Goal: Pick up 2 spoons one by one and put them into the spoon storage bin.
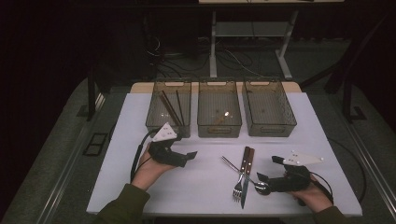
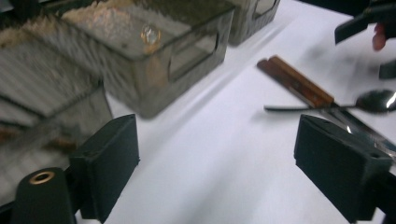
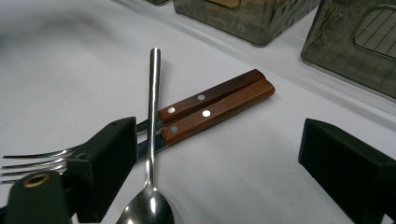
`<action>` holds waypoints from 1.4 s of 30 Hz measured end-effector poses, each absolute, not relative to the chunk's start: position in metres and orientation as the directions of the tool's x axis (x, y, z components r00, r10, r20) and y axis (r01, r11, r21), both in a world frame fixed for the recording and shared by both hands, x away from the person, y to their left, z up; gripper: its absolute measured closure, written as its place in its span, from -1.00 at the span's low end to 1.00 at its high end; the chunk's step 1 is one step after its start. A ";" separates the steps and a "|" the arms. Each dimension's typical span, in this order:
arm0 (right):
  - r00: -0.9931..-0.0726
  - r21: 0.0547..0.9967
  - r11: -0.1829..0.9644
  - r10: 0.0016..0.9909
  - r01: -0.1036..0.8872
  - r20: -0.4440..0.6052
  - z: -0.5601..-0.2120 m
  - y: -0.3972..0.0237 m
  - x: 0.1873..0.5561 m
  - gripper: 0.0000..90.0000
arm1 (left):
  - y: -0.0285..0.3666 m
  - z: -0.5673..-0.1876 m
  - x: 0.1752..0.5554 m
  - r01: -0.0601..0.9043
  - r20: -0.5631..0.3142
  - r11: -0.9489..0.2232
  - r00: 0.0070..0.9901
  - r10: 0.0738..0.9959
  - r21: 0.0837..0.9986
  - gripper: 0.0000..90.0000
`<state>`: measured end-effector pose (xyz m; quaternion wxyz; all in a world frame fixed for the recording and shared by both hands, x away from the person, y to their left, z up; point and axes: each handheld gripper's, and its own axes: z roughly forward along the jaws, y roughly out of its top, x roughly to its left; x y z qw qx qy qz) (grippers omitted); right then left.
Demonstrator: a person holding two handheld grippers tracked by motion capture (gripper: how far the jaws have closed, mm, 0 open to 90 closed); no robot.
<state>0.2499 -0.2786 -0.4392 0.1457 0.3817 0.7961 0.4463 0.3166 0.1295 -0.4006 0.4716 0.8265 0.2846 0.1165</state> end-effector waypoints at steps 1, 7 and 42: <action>-0.665 0.821 0.308 0.739 0.481 0.112 -0.439 -0.279 0.250 -0.75 | 0.132 -0.403 0.313 0.365 -0.080 -0.392 0.809 0.582 0.844 -0.74; -0.664 0.810 0.311 0.737 0.496 0.124 -0.436 -0.280 0.250 -0.71 | 0.140 -0.416 0.295 0.374 -0.086 -0.403 0.812 0.577 0.835 -0.91; -0.732 0.660 0.447 0.639 0.604 0.236 -0.437 -0.280 0.236 0.06 | 0.148 -0.436 0.266 0.390 -0.117 -0.428 0.835 0.538 0.815 -0.96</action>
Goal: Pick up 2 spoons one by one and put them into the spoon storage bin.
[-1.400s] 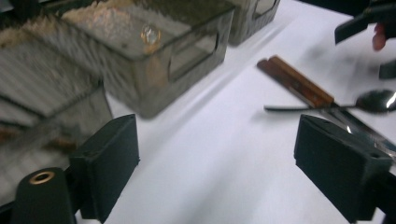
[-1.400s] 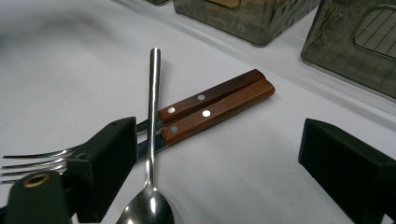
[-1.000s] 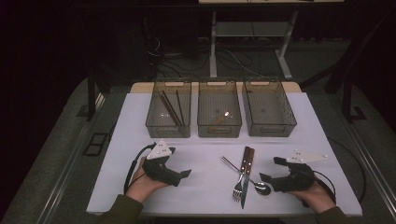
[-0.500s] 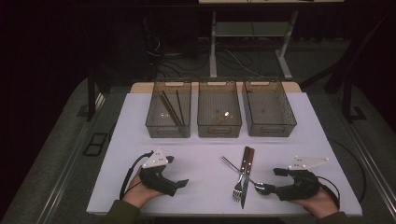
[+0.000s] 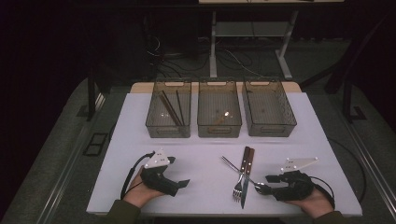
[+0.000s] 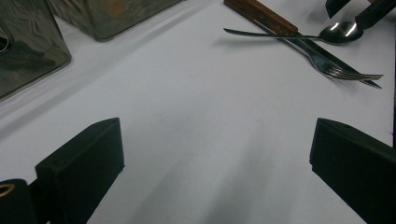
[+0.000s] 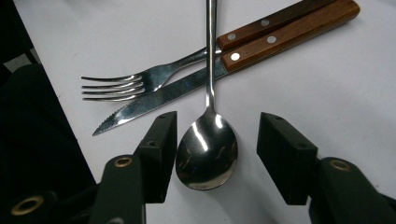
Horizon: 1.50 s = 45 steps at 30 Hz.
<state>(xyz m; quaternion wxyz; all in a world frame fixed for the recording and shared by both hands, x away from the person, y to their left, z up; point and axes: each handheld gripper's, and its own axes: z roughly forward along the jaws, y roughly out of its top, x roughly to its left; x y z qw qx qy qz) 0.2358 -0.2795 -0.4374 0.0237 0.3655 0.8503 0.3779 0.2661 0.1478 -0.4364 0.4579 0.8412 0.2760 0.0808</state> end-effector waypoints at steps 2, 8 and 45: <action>-0.735 0.658 0.453 0.637 0.602 0.234 -0.438 -0.279 0.236 0.09 | 0.147 -0.437 0.266 0.391 -0.116 -0.431 0.835 0.538 0.813 -0.96; -0.737 0.650 0.461 0.634 0.604 0.235 -0.440 -0.277 0.236 0.16 | 0.146 -0.437 0.266 0.389 -0.117 -0.438 0.840 0.530 0.810 -0.96; -0.795 0.666 0.553 0.598 0.501 0.101 -0.439 -0.267 0.228 0.87 | 0.145 -0.439 0.266 0.406 -0.120 -0.457 0.837 0.534 0.792 -0.96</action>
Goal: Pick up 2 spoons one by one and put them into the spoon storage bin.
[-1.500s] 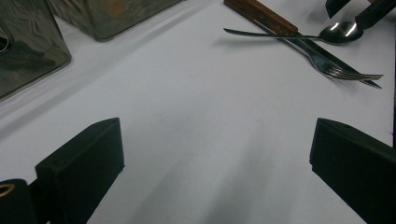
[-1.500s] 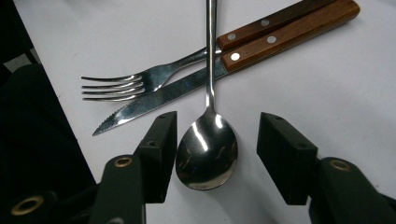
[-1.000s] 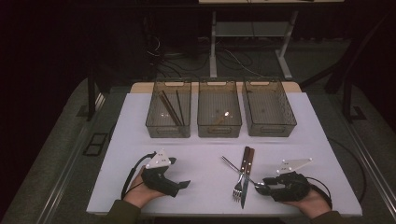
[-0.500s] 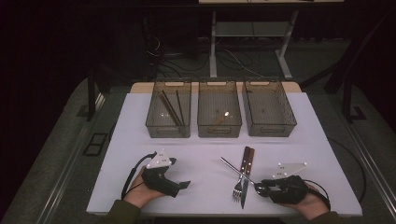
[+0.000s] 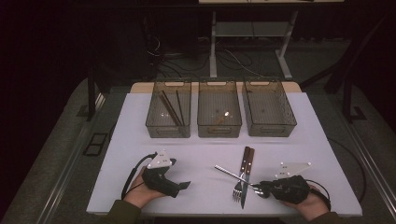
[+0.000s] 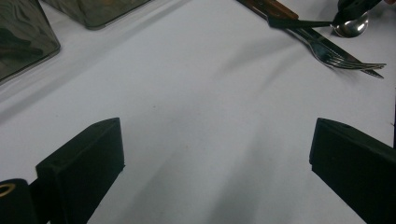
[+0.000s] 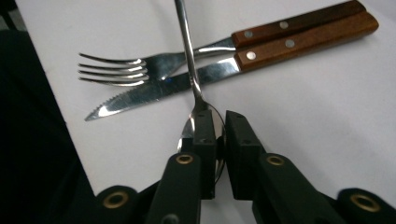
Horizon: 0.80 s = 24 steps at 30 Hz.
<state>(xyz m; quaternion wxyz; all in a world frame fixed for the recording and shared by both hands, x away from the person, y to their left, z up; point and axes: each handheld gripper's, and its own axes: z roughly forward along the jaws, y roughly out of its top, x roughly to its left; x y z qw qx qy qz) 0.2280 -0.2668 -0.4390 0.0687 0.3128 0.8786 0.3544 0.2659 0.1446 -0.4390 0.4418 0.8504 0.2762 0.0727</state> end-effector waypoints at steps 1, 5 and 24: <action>-0.795 0.671 0.546 0.597 0.501 0.107 -0.438 -0.267 0.228 0.89 | 0.145 -0.439 0.266 0.405 -0.120 -0.458 0.837 0.534 0.791 -0.96; -0.804 0.685 0.535 0.581 0.494 0.127 -0.436 -0.266 0.227 0.96 | 0.145 -0.439 0.266 0.405 -0.120 -0.457 0.837 0.534 0.792 -0.96; -0.752 0.714 0.456 0.642 0.531 0.149 -0.429 -0.276 0.233 0.96 | 0.147 -0.438 0.267 0.407 -0.123 -0.450 0.835 0.537 0.795 -0.95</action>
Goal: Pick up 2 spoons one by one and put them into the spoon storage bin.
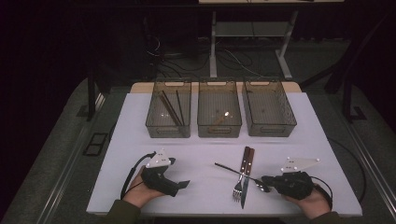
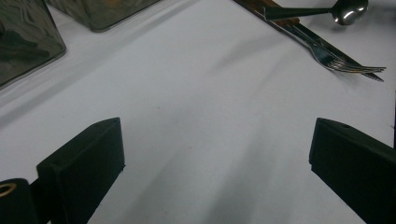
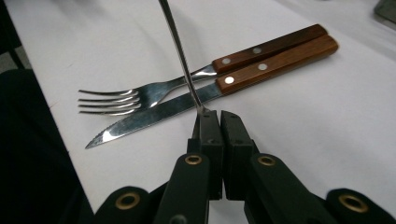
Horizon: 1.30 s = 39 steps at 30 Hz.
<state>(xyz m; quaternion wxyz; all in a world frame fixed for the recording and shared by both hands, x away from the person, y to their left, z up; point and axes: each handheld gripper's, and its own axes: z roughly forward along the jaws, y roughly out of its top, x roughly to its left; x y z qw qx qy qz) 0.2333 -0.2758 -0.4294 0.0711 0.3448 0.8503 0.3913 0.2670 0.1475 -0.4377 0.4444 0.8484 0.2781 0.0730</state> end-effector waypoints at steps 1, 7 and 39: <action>-0.748 0.715 0.453 0.647 0.532 0.147 -0.429 -0.276 0.234 0.96 | 0.148 -0.438 0.267 0.408 -0.125 -0.446 0.834 0.538 0.797 -0.95; -0.727 0.724 0.441 0.676 0.530 0.121 -0.424 -0.277 0.238 0.96 | 0.149 -0.438 0.268 0.402 -0.122 -0.443 0.835 0.537 0.802 -0.95; -0.628 0.777 0.334 0.772 0.534 0.100 -0.397 -0.282 0.276 0.96 | 0.151 -0.443 0.274 0.373 -0.099 -0.432 0.839 0.536 0.821 -1.00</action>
